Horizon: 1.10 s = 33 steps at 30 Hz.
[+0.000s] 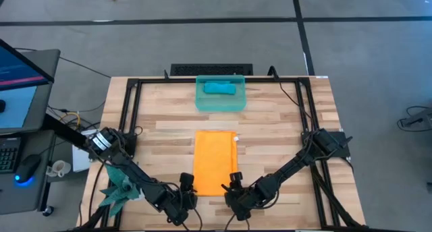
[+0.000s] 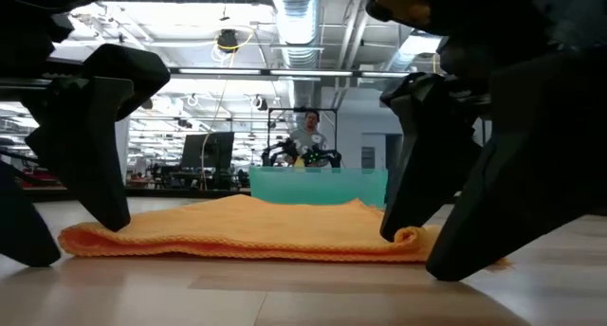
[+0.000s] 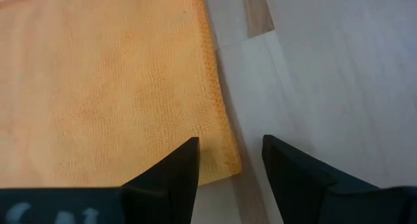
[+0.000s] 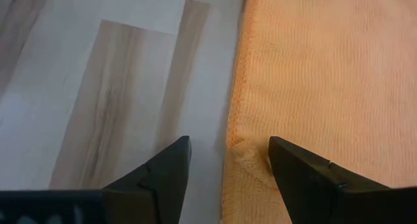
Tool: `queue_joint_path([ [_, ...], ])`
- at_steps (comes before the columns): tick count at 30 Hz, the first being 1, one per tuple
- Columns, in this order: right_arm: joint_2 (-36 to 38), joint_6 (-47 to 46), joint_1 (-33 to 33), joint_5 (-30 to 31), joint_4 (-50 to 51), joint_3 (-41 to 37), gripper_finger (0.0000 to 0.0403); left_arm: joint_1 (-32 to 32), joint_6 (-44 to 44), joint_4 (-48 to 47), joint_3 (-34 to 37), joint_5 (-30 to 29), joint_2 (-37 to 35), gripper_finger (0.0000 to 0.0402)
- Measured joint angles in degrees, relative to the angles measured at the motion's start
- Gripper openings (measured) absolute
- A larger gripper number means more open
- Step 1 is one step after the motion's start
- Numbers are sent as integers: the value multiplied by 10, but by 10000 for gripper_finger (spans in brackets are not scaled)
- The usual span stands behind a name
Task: Roll microfiber towels into tight, uniform cylinder then place into a basket
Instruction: Fold the orange microfiber cloth
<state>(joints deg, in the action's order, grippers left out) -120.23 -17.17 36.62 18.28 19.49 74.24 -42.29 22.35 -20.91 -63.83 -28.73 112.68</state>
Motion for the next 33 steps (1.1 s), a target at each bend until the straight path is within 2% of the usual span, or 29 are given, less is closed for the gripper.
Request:
queue_joint_path([
  [5, 10, -20, -6, 5, 16, -3, 230, 6, 0, -6, 0, 0, 0, 162],
  [10, 12, -66, -19, -6, 34, -3, 194, 6, -3, -8, 1, 0, 1, 152],
  [15, 11, -69, -23, -20, 32, -3, 124, 7, -12, -8, 1, -1, 2, 105],
  [22, 11, -71, -22, -13, 28, -5, 15, 7, -10, -6, 2, -4, 2, 18],
  [24, 11, -81, -17, -13, 27, -4, 11, 7, -4, -9, -1, -5, 2, 6],
  [29, 13, -98, 1, -7, 30, 2, 24, 1, -11, -32, -17, -5, -4, 4],
  [33, 11, -97, 16, -25, 37, 26, 8, -2, 8, -85, -45, -8, -21, 2],
])
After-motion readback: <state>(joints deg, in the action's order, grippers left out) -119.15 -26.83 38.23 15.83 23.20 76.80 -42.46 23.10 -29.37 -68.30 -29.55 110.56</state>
